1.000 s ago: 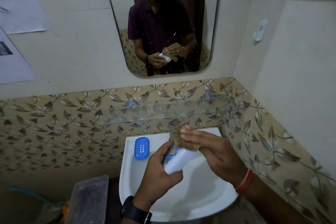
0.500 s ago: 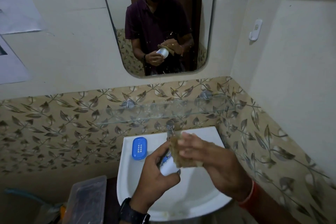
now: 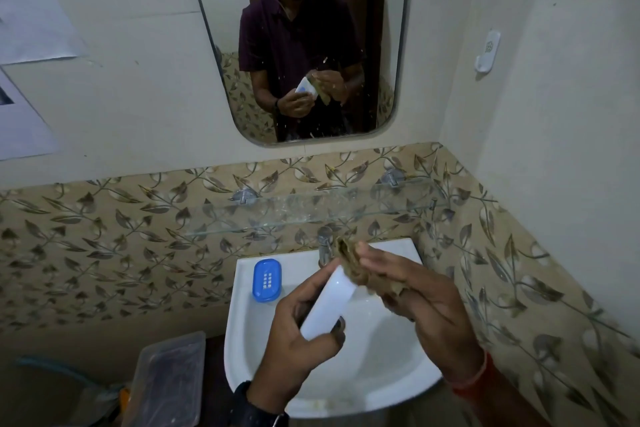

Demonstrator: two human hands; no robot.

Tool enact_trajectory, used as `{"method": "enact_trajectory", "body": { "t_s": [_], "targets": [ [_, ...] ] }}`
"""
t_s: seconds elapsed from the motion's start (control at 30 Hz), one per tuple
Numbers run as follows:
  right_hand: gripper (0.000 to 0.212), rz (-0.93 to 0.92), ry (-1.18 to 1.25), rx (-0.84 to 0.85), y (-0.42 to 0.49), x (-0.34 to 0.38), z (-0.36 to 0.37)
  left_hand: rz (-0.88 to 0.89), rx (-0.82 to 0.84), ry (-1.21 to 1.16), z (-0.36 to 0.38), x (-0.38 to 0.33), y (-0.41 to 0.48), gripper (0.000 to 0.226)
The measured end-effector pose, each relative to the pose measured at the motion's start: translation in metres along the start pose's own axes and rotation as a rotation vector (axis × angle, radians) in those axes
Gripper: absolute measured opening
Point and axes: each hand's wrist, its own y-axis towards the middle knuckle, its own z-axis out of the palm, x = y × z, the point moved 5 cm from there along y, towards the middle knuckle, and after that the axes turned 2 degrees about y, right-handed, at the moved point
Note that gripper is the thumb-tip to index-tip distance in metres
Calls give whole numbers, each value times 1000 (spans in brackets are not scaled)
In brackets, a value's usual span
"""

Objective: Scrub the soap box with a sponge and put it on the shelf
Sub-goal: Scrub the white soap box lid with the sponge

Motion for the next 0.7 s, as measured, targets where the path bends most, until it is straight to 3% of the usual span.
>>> {"method": "enact_trajectory", "body": {
  "t_s": [0.07, 0.13, 0.33, 0.43, 0.57, 0.63, 0.7],
  "targets": [
    [48, 180, 207, -132, -8, -18, -3, 20, 3, 24, 0, -2, -2, 71],
    [50, 239, 284, -195, -18, -25, -1, -6, -10, 27, -2, -2, -3, 69],
    [54, 97, 9, -105, -6, 0, 8, -68, -133, 140, -5, 5, 0, 44],
    [50, 110, -66, -108, -4, -1, 14, -46, -207, 160, -4, -4, 7, 29],
    [54, 235, 9, -222, -27, -18, 29, -185, -397, -87, -4, -2, 8, 46],
    [62, 307, 7, -239, -46, -28, 41, -240, -489, -241, -6, -1, 9, 40],
    [67, 369, -18, -258, -58, -34, 46, -251, -545, -241, -8, -1, 10, 32]
  ]
}}
